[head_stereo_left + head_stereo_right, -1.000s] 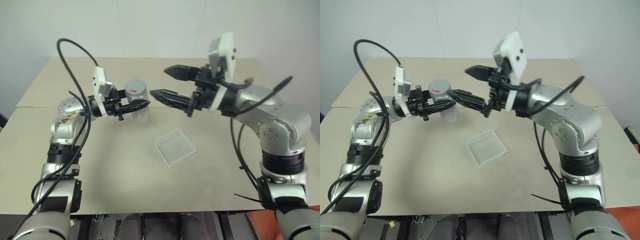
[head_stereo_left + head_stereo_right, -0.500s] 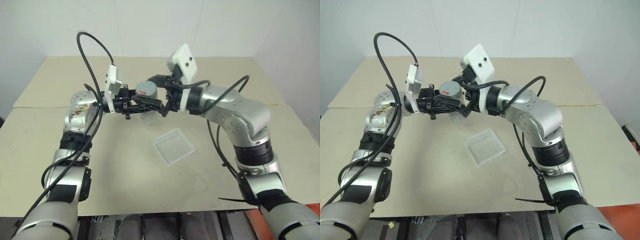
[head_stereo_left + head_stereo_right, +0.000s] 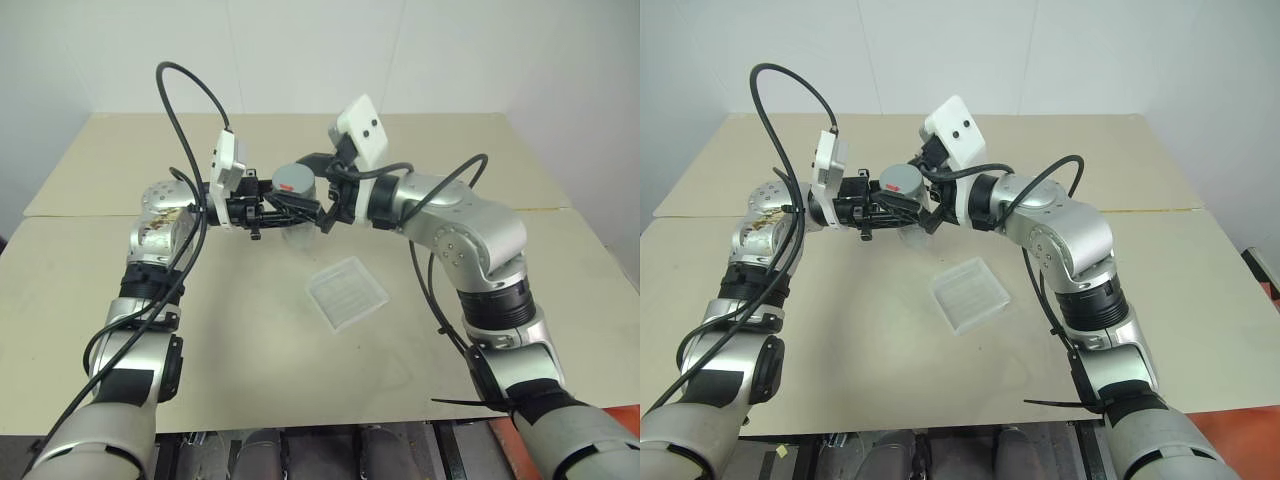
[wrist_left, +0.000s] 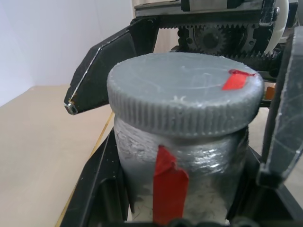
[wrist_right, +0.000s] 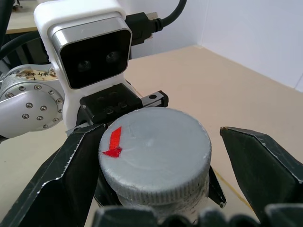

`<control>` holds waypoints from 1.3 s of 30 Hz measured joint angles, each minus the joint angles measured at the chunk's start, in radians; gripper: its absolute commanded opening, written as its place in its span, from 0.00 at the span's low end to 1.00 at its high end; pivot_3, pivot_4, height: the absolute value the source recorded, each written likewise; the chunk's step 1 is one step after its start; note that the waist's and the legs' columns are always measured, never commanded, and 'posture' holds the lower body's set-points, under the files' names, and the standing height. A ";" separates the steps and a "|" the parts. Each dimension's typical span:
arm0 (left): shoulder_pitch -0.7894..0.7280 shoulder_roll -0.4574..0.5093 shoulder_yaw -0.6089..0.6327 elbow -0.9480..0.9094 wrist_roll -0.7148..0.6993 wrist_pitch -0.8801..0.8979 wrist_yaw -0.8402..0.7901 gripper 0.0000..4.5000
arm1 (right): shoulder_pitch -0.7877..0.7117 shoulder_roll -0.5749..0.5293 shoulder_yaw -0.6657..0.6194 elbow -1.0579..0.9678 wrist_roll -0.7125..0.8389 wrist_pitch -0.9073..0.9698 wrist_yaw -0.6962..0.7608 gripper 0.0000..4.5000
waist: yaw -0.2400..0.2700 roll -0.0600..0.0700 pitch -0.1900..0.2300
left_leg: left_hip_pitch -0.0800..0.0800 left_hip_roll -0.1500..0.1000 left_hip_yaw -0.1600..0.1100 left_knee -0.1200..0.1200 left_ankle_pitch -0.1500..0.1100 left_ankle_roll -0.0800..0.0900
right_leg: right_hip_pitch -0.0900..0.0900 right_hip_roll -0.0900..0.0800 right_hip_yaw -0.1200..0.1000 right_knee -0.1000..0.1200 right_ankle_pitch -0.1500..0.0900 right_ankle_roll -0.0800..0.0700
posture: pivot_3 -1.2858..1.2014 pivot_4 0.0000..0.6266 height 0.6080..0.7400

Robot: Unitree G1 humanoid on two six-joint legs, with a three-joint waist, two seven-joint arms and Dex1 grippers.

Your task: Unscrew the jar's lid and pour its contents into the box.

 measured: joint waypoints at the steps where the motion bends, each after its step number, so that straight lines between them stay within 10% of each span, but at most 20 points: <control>1: 0.000 0.000 0.000 0.000 0.000 0.000 -0.001 0.45 | 0.000 0.000 0.000 0.000 -0.006 -0.003 0.004 1.00 | 0.000 0.000 0.000 | 0.000 0.000 0.000 0.000 0.000 0.000 | 0.000 0.000 0.000 0.000 0.000 0.000 | 0.52 0.24 1.00; 4: 0.000 0.005 0.000 -0.001 0.001 0.002 -0.009 0.45 | 0.000 0.000 0.000 0.000 -0.020 -0.008 0.012 1.00 | 0.000 0.000 0.000 | 0.000 0.000 0.000 0.000 0.000 0.000 | 0.000 0.000 0.000 0.000 0.000 0.000 | 0.52 0.24 1.00; 11: 0.004 0.012 0.003 -0.013 0.001 0.011 -0.009 0.45 | 0.002 0.008 0.004 -0.001 -0.033 -0.025 0.044 0.62 | 0.000 0.000 0.000 | 0.000 0.000 0.000 0.000 0.000 0.000 | 0.000 0.000 0.000 0.000 0.000 0.000 | 0.52 0.24 1.00; 19: 0.025 0.034 0.002 -0.054 0.000 0.036 -0.024 0.45 | 0.006 0.011 0.012 0.001 -0.036 -0.036 0.072 0.62 | -0.001 0.000 0.000 | 0.000 0.000 0.000 0.000 0.000 0.000 | 0.000 0.000 0.000 0.000 0.000 0.000 | 0.52 0.24 1.00; 35: 0.079 0.170 -0.188 -0.225 -0.243 0.078 -0.137 0.45 | 0.002 -0.054 0.014 0.156 0.062 -0.237 0.581 0.62 | 0.000 0.001 0.000 | 0.001 0.000 -0.001 0.001 -0.001 0.001 | 0.000 0.001 0.000 0.002 0.000 0.000 | 0.52 0.24 1.00; 39: 0.082 0.182 -0.188 -0.212 -0.244 0.071 -0.142 0.45 | 0.002 -0.049 0.000 0.173 0.061 -0.243 0.568 0.89 | 0.000 0.001 0.000 | 0.000 0.000 -0.001 0.001 0.000 0.000 | 0.000 0.000 0.000 0.001 0.000 0.000 | 0.52 0.24 1.00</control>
